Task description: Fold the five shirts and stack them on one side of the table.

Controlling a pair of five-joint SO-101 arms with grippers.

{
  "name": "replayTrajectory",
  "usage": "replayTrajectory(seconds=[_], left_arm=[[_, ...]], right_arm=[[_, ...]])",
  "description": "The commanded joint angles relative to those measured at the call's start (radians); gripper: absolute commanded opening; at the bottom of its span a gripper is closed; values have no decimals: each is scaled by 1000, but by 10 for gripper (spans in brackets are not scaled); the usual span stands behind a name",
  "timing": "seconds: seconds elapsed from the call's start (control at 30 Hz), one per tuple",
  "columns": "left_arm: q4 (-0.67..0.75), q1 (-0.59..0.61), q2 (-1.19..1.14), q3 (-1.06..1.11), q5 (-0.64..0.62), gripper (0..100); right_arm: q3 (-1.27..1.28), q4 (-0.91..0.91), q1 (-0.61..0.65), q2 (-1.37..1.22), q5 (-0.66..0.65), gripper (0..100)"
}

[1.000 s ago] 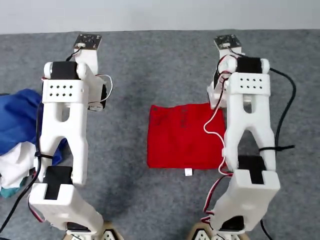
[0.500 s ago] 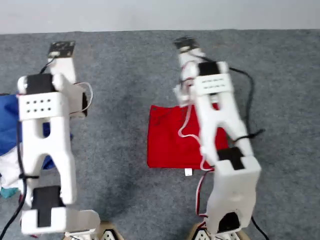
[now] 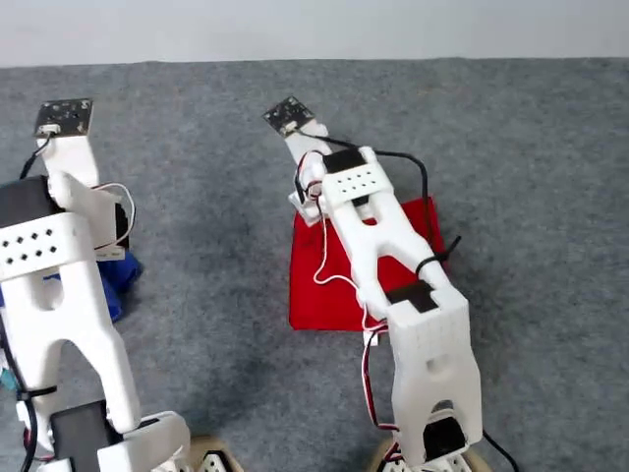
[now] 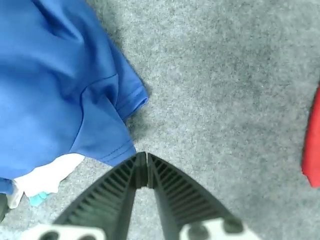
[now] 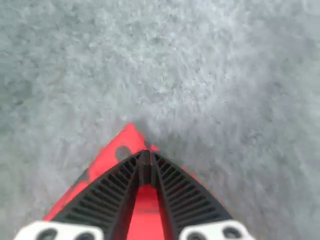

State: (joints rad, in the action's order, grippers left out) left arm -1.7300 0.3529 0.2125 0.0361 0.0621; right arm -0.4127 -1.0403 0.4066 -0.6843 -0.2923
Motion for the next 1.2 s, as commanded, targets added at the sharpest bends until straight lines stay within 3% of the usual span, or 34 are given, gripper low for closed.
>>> replayTrajectory(seconds=[0.0,0.13,0.37,0.6,0.9,1.07,1.17], left_arm=[[-21,5,38,1,5,6],[-21,5,37,1,5,6],[-8,5,31,1,5,6],[-6,3,29,1,6,6],[-5,5,37,1,31,6],[-5,3,29,1,31,8],[-5,2,28,1,32,24]], right_arm=[[-37,85,10,-30,-37,10],[-41,157,24,-79,-87,10],[-160,105,45,-33,-87,10],[-244,-102,24,64,-84,10],[-247,-438,-116,237,-81,10],[-242,-602,-160,251,58,13],[-238,-645,-189,246,155,74]])
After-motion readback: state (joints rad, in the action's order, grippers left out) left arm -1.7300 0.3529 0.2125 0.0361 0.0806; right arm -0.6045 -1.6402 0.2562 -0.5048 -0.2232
